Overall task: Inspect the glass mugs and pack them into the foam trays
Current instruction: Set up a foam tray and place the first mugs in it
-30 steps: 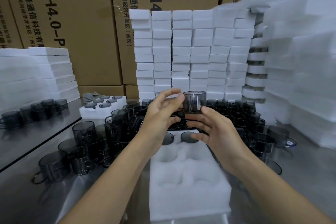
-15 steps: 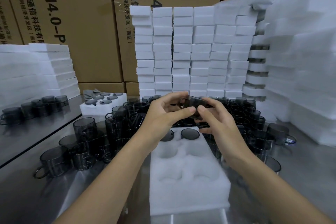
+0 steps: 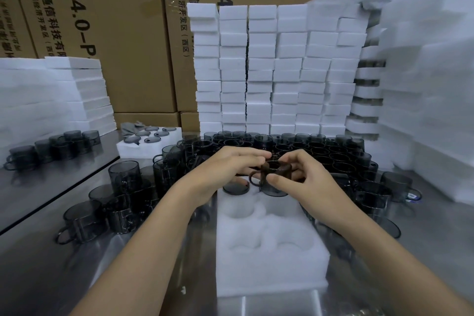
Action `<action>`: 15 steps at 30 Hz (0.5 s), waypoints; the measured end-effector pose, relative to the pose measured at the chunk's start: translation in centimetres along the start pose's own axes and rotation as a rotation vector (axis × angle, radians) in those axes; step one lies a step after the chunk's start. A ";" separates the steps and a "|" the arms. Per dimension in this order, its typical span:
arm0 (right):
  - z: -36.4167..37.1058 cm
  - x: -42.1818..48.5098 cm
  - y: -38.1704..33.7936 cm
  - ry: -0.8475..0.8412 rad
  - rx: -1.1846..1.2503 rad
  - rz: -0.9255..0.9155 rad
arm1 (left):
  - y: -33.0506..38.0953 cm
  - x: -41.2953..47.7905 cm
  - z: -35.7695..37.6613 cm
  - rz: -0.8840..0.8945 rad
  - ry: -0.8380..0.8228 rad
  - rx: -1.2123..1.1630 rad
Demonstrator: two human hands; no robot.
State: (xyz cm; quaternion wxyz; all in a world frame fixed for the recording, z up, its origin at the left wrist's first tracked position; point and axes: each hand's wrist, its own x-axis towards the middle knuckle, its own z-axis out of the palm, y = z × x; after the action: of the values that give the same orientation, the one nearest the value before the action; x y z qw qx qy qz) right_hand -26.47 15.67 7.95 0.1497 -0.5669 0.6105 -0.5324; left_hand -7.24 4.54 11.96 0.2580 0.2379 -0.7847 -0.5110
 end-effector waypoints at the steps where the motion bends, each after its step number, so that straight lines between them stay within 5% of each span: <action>1: 0.1 -0.1 -0.1 -0.016 0.001 -0.014 | -0.1 -0.1 0.0 -0.001 -0.011 0.009; 15: -2.2 -0.6 -1.4 -0.278 -0.099 -0.038 | -0.4 -0.2 0.7 0.057 -0.062 0.143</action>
State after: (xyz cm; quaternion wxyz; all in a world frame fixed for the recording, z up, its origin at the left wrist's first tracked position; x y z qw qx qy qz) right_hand -27.26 17.57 9.71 0.1947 -0.6535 0.5984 -0.4208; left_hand -7.54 4.99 11.35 0.2303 0.2174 -0.8332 -0.4534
